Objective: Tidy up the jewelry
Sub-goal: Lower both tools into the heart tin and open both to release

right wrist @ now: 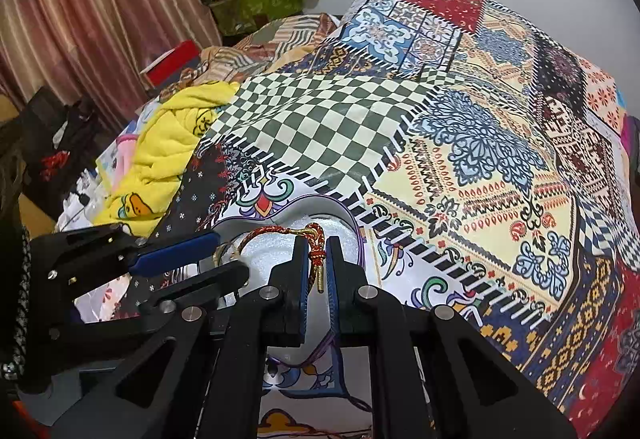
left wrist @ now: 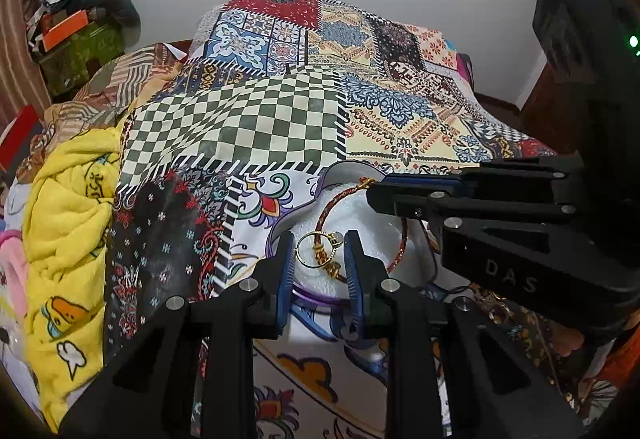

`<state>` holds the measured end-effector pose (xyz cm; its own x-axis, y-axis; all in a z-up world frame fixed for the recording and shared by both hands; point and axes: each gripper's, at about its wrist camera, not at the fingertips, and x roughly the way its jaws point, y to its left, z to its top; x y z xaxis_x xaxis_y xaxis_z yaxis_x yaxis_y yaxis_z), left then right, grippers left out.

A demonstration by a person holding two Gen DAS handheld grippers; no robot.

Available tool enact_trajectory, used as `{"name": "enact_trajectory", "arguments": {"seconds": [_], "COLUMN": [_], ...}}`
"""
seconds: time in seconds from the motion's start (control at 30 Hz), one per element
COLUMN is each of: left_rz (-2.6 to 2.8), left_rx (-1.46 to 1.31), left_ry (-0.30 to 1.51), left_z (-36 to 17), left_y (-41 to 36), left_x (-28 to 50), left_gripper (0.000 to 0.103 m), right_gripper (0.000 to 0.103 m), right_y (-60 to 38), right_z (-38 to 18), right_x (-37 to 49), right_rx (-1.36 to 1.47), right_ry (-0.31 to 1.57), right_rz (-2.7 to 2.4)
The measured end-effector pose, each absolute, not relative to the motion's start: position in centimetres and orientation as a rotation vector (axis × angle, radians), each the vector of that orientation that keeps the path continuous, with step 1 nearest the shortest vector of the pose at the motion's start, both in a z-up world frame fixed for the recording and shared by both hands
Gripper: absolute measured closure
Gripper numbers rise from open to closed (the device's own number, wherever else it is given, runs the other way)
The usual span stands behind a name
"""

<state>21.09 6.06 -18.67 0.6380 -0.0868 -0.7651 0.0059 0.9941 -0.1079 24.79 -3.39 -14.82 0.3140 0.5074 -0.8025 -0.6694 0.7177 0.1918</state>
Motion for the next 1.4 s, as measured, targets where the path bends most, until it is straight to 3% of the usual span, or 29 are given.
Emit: {"name": "enact_trajectory", "arguments": {"seconds": [0.33, 0.47, 0.5, 0.6, 0.73, 1.07, 1.4], "left_rz": [-0.039, -0.034, -0.033, -0.031, -0.022, -0.038, -0.098], "left_rx": [-0.063, -0.063, -0.062, -0.057, -0.043, -0.038, -0.032], "left_ry": [0.877, 0.882, 0.882, 0.879, 0.858, 0.813, 0.84], "left_z": [-18.8, -18.6, -18.6, -18.2, -17.2, -14.0, -13.7], "left_y": [5.7, 5.8, 5.7, 5.8, 5.6, 4.5, 1.5], "left_x": [22.0, 22.0, 21.9, 21.7, 21.1, 18.7, 16.7], "left_gripper": [0.08, 0.079, 0.079, 0.078, 0.063, 0.062, 0.056], "right_gripper": [0.093, 0.067, 0.066, 0.066, 0.066, 0.065, 0.065], "right_y": [-3.4, -3.6, -3.7, -4.3, -5.9, -10.8, -15.6], "right_z": [-14.1, -13.7, -13.6, -12.8, -11.4, -8.7, -9.6], "right_x": [25.4, 25.3, 25.2, 24.9, 24.4, 22.5, 20.5], "right_rx": [-0.205, -0.207, -0.211, -0.214, -0.187, -0.156, -0.109], "right_ry": [0.991, 0.987, 0.976, 0.955, 0.93, 0.873, 0.914], "right_rz": [0.795, 0.784, 0.778, 0.768, 0.748, 0.647, 0.558]}}
